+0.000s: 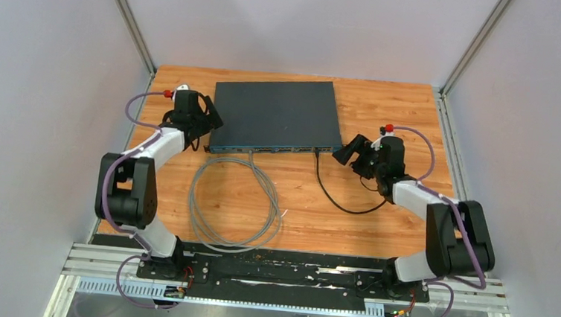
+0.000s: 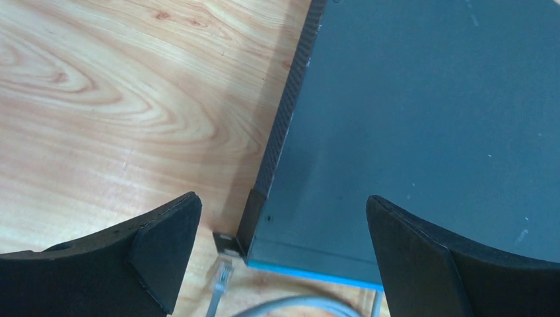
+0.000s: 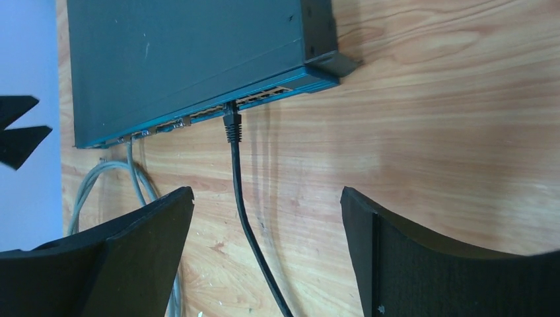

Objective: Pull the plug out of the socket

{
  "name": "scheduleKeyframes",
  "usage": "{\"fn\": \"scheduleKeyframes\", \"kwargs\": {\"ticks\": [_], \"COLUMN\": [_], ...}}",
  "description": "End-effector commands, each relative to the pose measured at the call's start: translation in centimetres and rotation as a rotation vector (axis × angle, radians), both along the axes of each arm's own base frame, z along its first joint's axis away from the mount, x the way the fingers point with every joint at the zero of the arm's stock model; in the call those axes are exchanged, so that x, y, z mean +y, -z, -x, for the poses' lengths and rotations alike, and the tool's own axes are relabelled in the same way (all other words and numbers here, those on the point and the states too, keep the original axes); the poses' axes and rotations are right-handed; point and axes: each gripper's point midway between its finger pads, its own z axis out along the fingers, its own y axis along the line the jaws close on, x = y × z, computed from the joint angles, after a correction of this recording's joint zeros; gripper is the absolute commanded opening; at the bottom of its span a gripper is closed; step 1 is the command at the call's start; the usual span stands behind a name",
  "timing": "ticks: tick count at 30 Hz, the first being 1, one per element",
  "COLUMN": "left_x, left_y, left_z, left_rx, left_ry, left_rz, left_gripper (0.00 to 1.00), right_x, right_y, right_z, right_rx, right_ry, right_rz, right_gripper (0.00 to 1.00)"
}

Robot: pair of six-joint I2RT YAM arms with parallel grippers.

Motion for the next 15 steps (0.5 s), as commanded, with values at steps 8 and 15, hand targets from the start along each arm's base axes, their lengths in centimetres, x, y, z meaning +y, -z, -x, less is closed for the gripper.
{"fn": "scheduleKeyframes", "kwargs": {"ticks": [8, 15], "left_x": [-1.3, -2.1], "left_y": [4.8, 6.5], "left_z": [-3.2, -3.1], "left_rx": [0.084, 0.117], "left_ry": [0.121, 0.181], "left_rz": [0.057, 0.077], "left_gripper": [1.0, 0.95], "right_x": [5.1, 6.1], "right_y": [1.2, 2.8], "right_z": [-4.8, -5.3], "right_rx": [-0.049, -0.056], "right_ry": [0.019, 0.029], "right_rz": [-0.153, -0.256], "right_gripper": [0.77, 0.71]}}
